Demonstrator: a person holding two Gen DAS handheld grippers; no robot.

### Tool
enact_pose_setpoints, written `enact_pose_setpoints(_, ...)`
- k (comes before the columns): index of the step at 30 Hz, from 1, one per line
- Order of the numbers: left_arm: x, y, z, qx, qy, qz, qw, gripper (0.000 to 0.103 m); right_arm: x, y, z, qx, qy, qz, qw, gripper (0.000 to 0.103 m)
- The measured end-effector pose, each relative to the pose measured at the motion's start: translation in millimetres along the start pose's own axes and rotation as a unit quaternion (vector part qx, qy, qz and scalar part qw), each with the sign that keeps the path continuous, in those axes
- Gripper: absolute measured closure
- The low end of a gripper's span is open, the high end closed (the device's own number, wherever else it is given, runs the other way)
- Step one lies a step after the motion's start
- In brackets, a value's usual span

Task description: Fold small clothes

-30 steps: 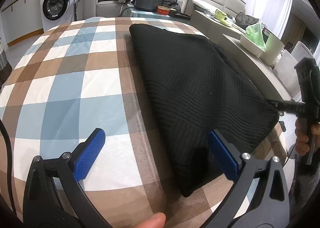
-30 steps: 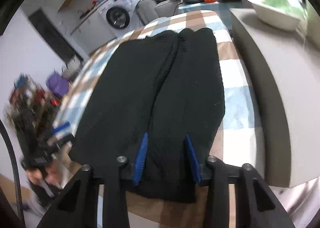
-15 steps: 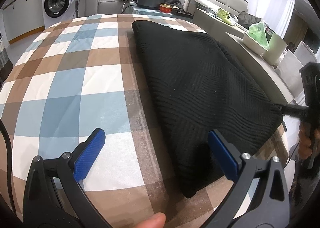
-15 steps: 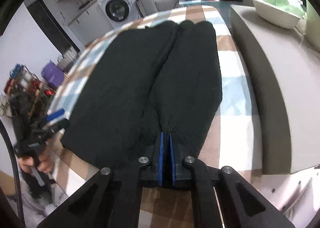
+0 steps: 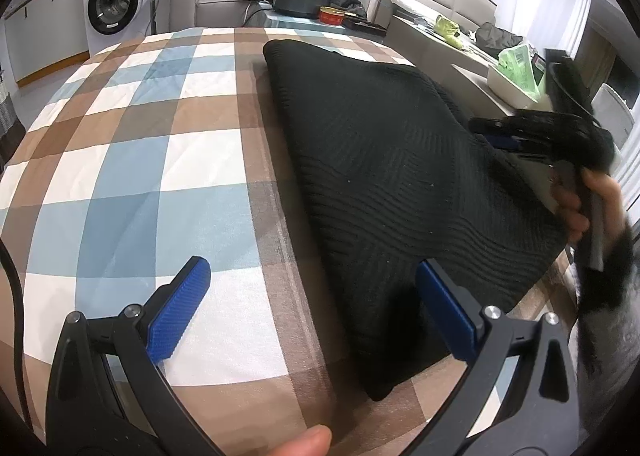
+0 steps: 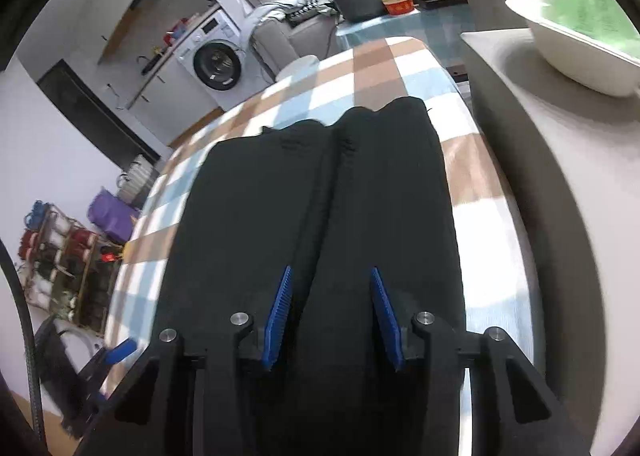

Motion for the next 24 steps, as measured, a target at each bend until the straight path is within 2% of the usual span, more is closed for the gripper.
enact_pose_setpoints(6, 1, -1, 1, -0.002, 0.000, 0.001, 1.0000, 0.001, 10, -19, 10, 0.050, -0.011, -0.011, 0.999, 0.061)
enact_pose_setpoints(8, 1, -1, 2, -0.004, -0.001, 0.000, 1.0000, 0.001, 13, -24, 15, 0.040, -0.013, -0.025, 0.999, 0.062)
enact_pose_setpoints(11, 1, 2, 1, -0.005, 0.002, 0.006, 1.0000, 0.001, 18, -23, 28, 0.001, -0.013, -0.047, 0.999, 0.064)
enact_pose_setpoints(15, 2, 2, -1, -0.005, 0.004, 0.007, 1.0000, 0.001, 19, -27, 31, -0.031, -0.004, -0.085, 0.996, 0.092)
enact_pose_setpoints(19, 5, -2, -3, -0.004, 0.009, 0.003, 1.0000, 0.001, 26, -46, 9, -0.044, 0.036, -0.130, 0.990, 0.095)
enact_pose_setpoints(24, 5, -2, -9, -0.002, 0.012, 0.005, 0.9999, 0.001, 38, -60, -33, -0.048, 0.070, -0.148, 0.985, 0.095)
Point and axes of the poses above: each gripper's, at about its wrist camera, not at the fingertips, and z roughly the way its jaws point, y to its right, x to its top, the point moved 10 cm from there along z, roughly the way its jaws point, and after that the axes turned 4 degrees about -y, right-handed, at the moved point
